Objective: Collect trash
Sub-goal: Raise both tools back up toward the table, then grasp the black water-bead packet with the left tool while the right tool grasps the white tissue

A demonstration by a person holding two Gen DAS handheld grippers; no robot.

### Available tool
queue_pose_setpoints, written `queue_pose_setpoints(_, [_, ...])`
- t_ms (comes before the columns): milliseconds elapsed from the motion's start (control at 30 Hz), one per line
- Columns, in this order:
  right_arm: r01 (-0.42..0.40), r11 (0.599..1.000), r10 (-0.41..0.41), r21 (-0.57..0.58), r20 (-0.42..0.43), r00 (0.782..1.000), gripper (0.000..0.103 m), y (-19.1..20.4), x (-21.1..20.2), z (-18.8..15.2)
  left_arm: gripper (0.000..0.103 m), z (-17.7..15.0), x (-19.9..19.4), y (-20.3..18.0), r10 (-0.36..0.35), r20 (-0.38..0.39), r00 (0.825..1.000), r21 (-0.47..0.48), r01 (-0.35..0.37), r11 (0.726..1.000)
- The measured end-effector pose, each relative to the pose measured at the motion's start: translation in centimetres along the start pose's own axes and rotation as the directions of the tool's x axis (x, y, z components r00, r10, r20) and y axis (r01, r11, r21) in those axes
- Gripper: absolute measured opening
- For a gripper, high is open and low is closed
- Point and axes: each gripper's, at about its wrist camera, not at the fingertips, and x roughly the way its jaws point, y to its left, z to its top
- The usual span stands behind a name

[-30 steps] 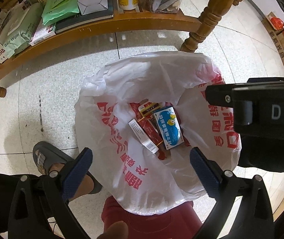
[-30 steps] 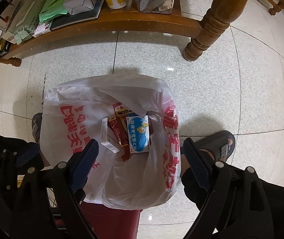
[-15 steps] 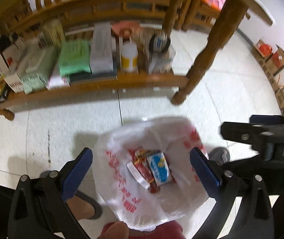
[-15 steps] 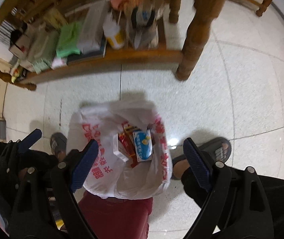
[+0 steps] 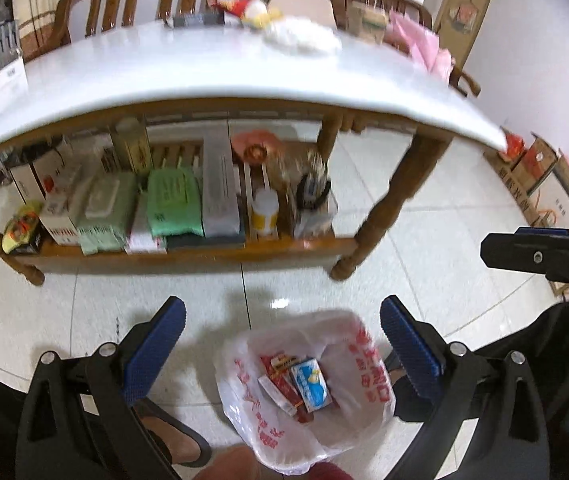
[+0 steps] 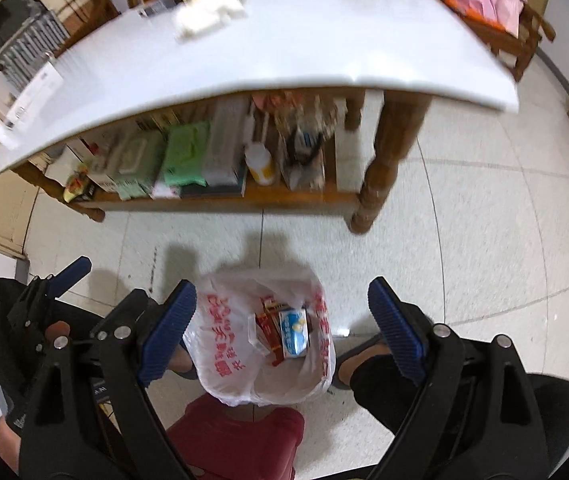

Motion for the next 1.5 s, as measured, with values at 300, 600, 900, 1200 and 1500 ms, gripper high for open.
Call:
queue_pose_setpoints(300, [0.012, 0.999, -0.008, -0.043, 0.092, 0.996, 0.091, 2.3, -4.3, 6.5, 0.095, 8.2, -4.8, 3.1, 0.003, 0.117, 0.993, -0.045, 0.002, 0.999])
queue_pose_setpoints(600, [0.017, 0.999, -0.011, -0.047, 0.129, 0.992, 0.095, 4.6, -4.8, 14.8, 0.095, 18.3, -3.9, 7.7, 0.112, 0.187, 0.976, -0.063, -0.101, 0.993])
queue_pose_setpoints(900, [0.085, 0.995, -0.077, -0.057, 0.128, 0.989, 0.095, 6.3, -2.3, 21.1, 0.095, 25.8, 1.3, 11.6, 0.098, 0.208, 0.973, -0.026, -0.094, 0.995])
queue_pose_setpoints(1200, [0.117, 0.992, -0.113, -0.056, 0.068, 0.991, 0.095, 7.7, 2.5, 24.6, 0.095, 30.2, 6.9, 12.1, 0.072, 0.175, 0.982, 0.044, -0.081, 0.996])
queue_pose_setpoints(1500, [0.146, 0.988, -0.144, -0.055, 0.03, 0.989, 0.095, 8.3, 5.8, 26.2, 0.095, 31.6, 10.6, 12.4, 0.074, 0.146, 0.987, 0.084, -0.087, 0.993])
